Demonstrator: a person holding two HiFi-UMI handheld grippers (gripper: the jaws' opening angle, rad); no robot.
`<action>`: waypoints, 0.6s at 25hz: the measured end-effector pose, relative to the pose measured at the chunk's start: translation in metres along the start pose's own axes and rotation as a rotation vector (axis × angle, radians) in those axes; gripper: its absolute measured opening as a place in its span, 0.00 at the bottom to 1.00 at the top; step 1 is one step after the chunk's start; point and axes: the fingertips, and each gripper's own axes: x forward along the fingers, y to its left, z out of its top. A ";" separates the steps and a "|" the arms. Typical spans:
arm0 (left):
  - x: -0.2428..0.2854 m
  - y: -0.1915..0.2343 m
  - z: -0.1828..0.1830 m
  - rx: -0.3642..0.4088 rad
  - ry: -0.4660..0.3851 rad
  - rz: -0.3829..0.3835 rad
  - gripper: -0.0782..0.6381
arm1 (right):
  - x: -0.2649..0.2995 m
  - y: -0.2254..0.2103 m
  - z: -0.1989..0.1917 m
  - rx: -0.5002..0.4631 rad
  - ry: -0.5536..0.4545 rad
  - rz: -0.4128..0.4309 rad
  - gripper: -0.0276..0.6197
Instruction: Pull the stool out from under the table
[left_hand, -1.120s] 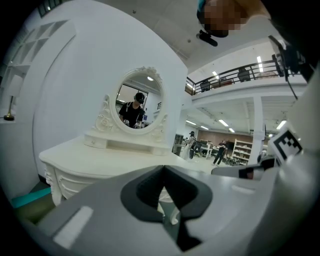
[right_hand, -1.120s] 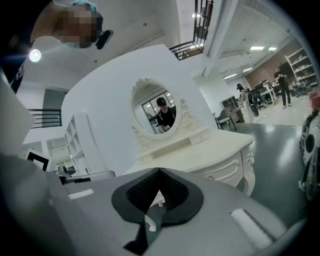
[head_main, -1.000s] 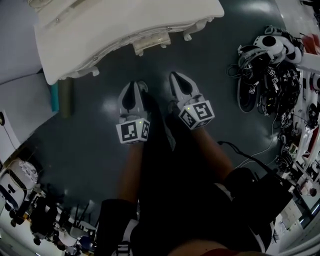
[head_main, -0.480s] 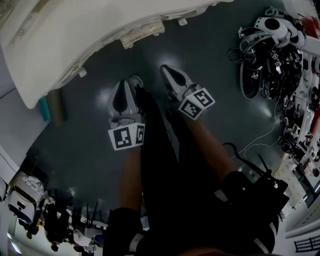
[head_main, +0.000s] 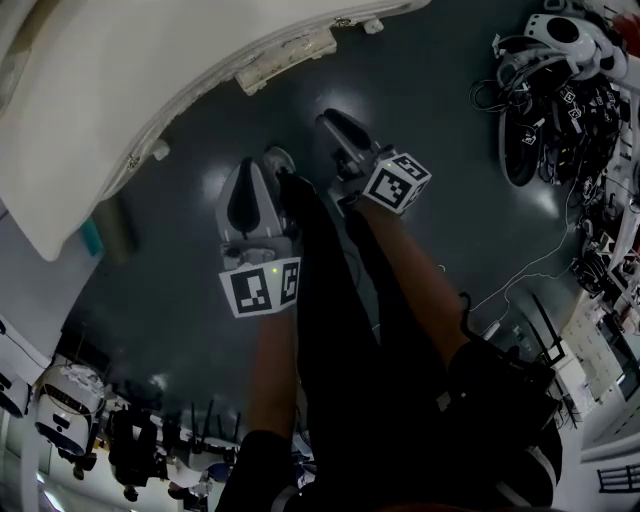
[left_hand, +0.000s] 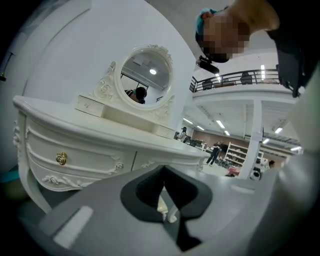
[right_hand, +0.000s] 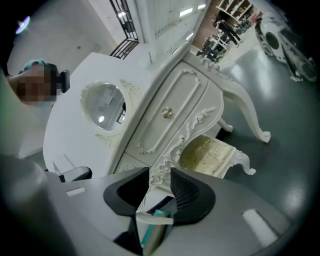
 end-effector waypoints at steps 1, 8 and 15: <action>0.003 0.000 -0.003 -0.002 -0.001 -0.008 0.12 | 0.004 -0.010 -0.004 0.030 -0.005 -0.004 0.26; 0.027 0.014 -0.023 -0.019 0.002 -0.026 0.12 | 0.041 -0.071 -0.023 0.194 -0.038 0.011 0.38; 0.040 0.036 -0.036 -0.032 0.002 -0.018 0.12 | 0.067 -0.103 -0.040 0.266 -0.037 0.030 0.45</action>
